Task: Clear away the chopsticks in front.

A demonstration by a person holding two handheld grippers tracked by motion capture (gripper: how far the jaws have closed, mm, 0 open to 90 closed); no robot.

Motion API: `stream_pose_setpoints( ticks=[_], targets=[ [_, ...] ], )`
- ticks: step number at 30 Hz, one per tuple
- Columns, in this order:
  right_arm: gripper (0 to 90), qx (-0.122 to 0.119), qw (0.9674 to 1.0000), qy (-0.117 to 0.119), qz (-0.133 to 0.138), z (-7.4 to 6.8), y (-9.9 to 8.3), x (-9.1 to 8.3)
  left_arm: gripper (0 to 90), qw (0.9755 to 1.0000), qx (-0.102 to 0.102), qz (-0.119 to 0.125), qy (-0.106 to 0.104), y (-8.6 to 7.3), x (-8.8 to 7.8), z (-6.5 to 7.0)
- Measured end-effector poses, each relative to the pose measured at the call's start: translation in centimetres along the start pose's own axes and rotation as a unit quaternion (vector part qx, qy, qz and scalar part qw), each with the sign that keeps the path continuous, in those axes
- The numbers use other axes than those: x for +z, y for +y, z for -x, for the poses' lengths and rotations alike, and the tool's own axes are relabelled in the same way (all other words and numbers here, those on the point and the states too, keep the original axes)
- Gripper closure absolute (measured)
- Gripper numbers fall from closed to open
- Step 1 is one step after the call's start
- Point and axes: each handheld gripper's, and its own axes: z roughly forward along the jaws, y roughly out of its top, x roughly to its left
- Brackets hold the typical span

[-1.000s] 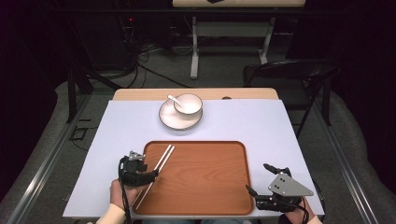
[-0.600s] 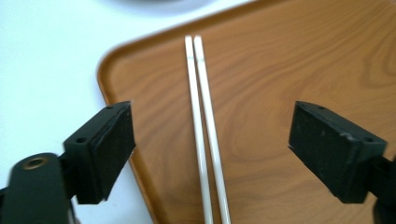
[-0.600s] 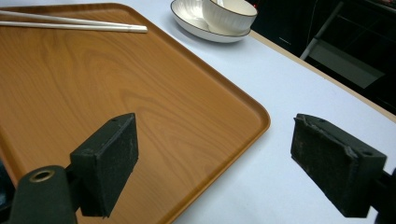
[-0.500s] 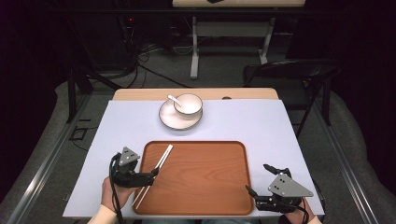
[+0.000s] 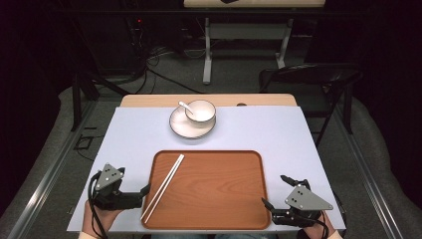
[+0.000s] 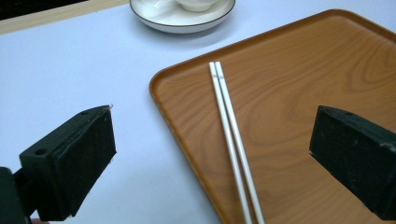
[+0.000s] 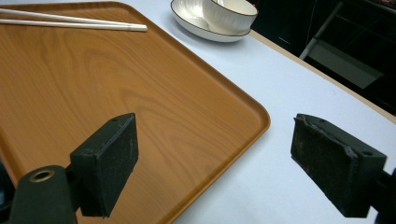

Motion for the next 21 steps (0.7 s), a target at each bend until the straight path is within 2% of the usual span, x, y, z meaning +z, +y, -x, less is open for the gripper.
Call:
stream_pose_setpoints(
  ticks=[3,6,11,16,21],
  targets=[
    [14.3,0.0,1.0,-0.001,0.0,0.0,0.0,0.0,0.0,0.9999,-0.011,0.009,0.004,-0.7,-0.4,-0.5],
    [14.3,0.0,1.0,-0.001,-0.001,0.0,0.0,0.0,0.0,0.9999,-0.013,0.001,0.011,-1.2,-0.5,-0.9],
    [14.3,0.0,1.0,-0.001,-0.001,0.0,0.0,0.0,0.0,0.999,-0.043,0.005,0.013,-2.6,-0.7,-1.5],
    [14.3,-0.002,1.0,0.0,-0.001,0.0,0.0,0.0,0.0,0.9983,-0.058,-0.004,0.011,-3.4,-0.3,-2.1],
    [14.3,-0.001,1.0,-0.001,-0.001,0.0,0.0,0.0,0.0,0.9977,-0.062,-0.023,0.016,-3.7,0.6,-2.7]
  ],
)
